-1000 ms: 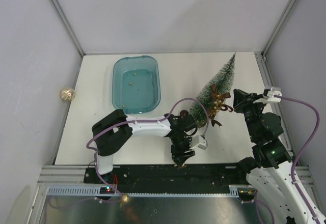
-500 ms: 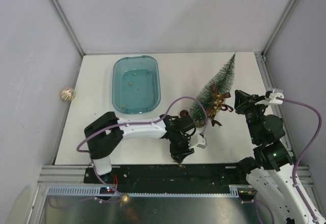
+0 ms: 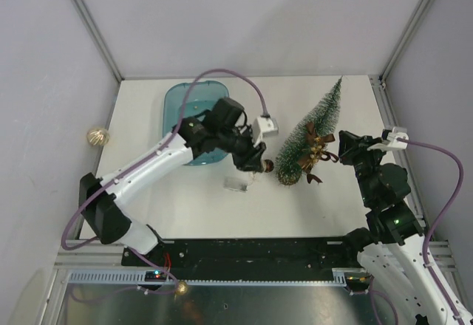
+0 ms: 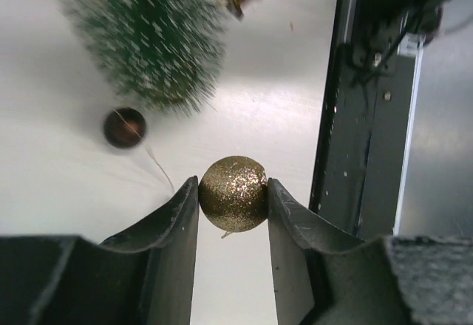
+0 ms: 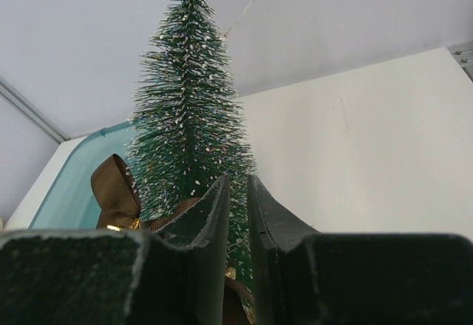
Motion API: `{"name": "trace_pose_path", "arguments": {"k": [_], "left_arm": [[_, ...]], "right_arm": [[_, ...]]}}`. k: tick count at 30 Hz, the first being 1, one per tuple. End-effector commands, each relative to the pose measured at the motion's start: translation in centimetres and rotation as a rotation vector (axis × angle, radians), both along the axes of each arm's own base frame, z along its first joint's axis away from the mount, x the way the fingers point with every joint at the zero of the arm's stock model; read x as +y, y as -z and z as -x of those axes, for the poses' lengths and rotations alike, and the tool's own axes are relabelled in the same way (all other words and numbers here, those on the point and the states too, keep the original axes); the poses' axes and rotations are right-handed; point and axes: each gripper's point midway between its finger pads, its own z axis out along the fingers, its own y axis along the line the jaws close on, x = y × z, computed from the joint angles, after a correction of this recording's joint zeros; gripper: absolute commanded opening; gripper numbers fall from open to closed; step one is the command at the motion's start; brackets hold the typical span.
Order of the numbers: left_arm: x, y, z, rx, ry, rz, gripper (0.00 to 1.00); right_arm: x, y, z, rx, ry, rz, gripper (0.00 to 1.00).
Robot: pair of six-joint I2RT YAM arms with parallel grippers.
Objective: Decorate the small christmas tree
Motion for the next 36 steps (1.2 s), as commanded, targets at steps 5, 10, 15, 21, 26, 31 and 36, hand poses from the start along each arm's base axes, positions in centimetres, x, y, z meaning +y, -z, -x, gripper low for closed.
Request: {"name": "trace_pose_path", "arguments": {"k": [5,10,15,21,26,31,36], "left_arm": [[-1.0,-8.4,-4.6,0.044,-0.099,0.252,0.2],[-1.1,-9.8,-9.5,0.181,-0.264,0.359,0.19],[-1.8,-10.1,-12.5,0.333,-0.363,0.439,0.18],[-3.4,-10.8,-15.4,0.373,-0.428,0.493,0.18],[-4.7,-10.7,-16.9,0.434,-0.465,0.512,0.18],[-6.1,-11.4,-16.8,0.454,-0.448,0.535,0.18],[-7.2,-12.0,-17.0,0.448,-0.429,0.55,0.18]], "right_arm": [[0.3,-1.3,-0.2,-0.042,-0.007,-0.039,0.2],[0.4,-1.1,-0.3,-0.032,-0.013,-0.037,0.2],[0.7,-1.0,-0.6,-0.028,-0.021,-0.033,0.2],[1.0,-1.1,-0.8,-0.031,-0.033,-0.043,0.2],[1.2,-0.9,-0.9,-0.025,-0.036,-0.045,0.2],[1.5,-0.7,-1.1,-0.014,-0.048,-0.041,0.2],[1.7,-0.5,-1.3,-0.009,-0.053,-0.04,0.2]]}}
